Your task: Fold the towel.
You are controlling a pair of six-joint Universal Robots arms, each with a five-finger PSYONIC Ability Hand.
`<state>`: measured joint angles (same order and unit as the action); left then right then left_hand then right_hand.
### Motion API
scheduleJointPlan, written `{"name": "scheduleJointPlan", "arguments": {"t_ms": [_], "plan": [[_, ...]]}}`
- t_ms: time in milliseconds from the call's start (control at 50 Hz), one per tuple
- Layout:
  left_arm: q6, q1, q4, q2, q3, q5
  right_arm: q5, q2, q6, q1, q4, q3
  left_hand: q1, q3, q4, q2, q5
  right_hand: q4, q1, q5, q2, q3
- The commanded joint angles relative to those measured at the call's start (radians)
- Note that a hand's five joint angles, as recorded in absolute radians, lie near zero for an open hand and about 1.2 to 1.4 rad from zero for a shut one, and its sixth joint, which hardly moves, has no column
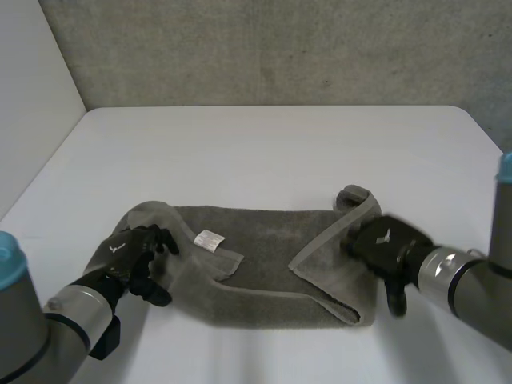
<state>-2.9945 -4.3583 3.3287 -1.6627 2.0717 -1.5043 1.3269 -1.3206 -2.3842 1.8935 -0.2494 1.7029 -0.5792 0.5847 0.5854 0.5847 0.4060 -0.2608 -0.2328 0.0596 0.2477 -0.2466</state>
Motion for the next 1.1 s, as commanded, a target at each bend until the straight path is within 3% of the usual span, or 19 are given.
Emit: {"name": "scheduleJointPlan", "arguments": {"t_ms": [20,140,220,300,440,500,680,760,1040,1100], "plan": [[-0.058,-0.006,-0.038,0.133,-0.064,0.047,-0.005,-0.087,-0.176,-0.004,0.211,0.007,0.110,-0.116,-0.116,-0.116,-0.111,0.086,0.058,-0.060,-0.073,0.072],[-0.179,-0.004,-0.029,0.121,-0.169,0.052,-0.057,-0.144,-0.190,0.004,0.329,0.061,0.099,-0.104,-0.105,-0.104,-0.100,0.086,0.058,-0.060,-0.073,0.072],[-0.250,0.008,-0.031,0.041,-0.225,0.055,-0.127,-0.143,-0.112,0.012,0.328,0.086,0.087,-0.092,-0.093,-0.092,-0.088,0.086,0.058,-0.060,-0.073,0.072],[-0.332,0.055,-0.043,-0.092,-0.298,0.072,-0.146,-0.120,-0.038,0.015,0.326,0.100,0.066,-0.072,-0.072,-0.072,-0.068,0.086,0.058,-0.060,-0.073,0.072],[-0.412,0.109,-0.055,-0.253,-0.383,0.075,-0.135,-0.006,0.066,0.085,0.329,0.072,0.066,-0.072,-0.072,-0.072,-0.068,0.086,0.058,-0.060,-0.073,0.072],[-0.483,0.117,-0.109,-0.327,-0.447,0.069,-0.133,0.067,0.069,0.098,0.325,0.035,0.066,-0.072,-0.072,-0.072,-0.068,0.086,0.058,-0.060,-0.073,0.072],[-0.549,0.115,-0.271,-0.388,-0.496,0.049,-0.130,0.244,0.072,0.137,0.253,-0.087,0.066,-0.072,-0.072,-0.072,-0.068,0.086,0.058,-0.060,-0.073,0.072],[-0.564,0.115,-0.290,-0.384,-0.473,0.047,-0.129,0.268,0.072,0.141,0.251,-0.104,0.078,-0.083,-0.084,-0.083,-0.079,-0.012,-0.040,0.039,0.025,-0.026],[-0.624,0.115,-0.284,-0.322,-0.389,0.047,-0.095,0.196,0.060,0.125,0.260,-0.059,0.172,-0.177,-0.178,-0.177,-0.173,-0.766,-0.794,0.793,0.779,-0.780],[-0.624,0.114,-0.285,-0.319,-0.383,0.047,-0.095,0.189,0.060,0.121,0.260,-0.046,0.169,-0.174,-0.175,-0.174,-0.170,-0.796,-0.824,0.823,0.809,-0.810]]}}
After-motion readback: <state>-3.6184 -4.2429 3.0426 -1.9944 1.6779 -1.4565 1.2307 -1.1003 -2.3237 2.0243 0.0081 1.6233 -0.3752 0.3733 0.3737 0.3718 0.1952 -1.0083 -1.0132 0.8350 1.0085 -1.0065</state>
